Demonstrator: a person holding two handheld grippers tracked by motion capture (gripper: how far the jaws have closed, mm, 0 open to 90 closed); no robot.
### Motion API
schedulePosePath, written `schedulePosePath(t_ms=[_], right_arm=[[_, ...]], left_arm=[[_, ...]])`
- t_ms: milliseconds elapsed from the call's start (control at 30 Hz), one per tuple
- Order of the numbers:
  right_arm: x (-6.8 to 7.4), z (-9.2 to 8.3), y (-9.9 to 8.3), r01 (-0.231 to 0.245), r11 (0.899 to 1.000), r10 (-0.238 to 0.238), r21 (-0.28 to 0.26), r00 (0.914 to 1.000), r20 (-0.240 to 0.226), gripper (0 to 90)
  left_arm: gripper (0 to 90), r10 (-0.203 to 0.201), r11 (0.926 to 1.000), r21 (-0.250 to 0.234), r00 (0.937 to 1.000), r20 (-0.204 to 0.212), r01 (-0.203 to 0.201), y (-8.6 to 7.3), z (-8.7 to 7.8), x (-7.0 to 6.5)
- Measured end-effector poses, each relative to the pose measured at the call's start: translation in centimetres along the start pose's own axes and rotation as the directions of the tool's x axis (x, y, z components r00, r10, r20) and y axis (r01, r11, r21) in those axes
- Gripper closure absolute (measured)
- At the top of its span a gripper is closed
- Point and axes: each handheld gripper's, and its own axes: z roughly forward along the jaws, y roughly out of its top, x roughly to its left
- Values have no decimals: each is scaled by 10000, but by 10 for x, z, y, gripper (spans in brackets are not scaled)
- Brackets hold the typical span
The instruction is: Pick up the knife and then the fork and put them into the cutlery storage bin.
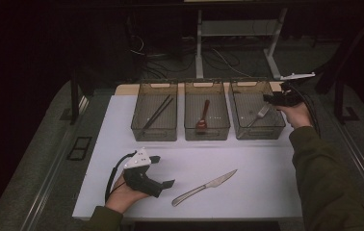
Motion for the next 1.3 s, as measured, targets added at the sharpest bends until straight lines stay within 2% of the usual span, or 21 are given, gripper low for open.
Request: schedulePosePath(t_ms=[300,400,567,733,933,1067,1167,1300], right_arm=[[1,-18,2,-212,9990,200,-392,9993,-328,314],[5,-28,3,-37,9987,14,-514,9990,-450,284],[15,-44,-1,15,9961,-107,-878,9945,-1042,257],[30,-65,-9,400,9905,-551,-1313,9920,-1137,258],[51,-85,-25,762,9848,-997,-1563,9840,-1480,218],[64,-92,-39,1004,9814,-1296,-1634,9752,-1792,192],[74,-97,-54,926,9802,-1298,-1748,9680,-2150,188],[86,-97,-74,863,9828,-1255,-1634,9607,-2476,187]], left_arm=[[0,30,10000,6,10000,-56,-30,0,-1,0],[0,77,10000,8,9999,-67,-77,0,-1,1],[0,81,10000,-38,9999,-84,-81,0,-2,0],[0,118,9999,46,9999,-85,-118,0,-2,-1],[0,167,9998,67,9998,-104,-166,1,0,-2],[0,149,9998,124,9998,-131,-147,3,0,-3],[6,140,9997,214,9998,-158,-136,4,1,-4],[41,236,9992,326,9995,-212,-229,7,2,-5]])
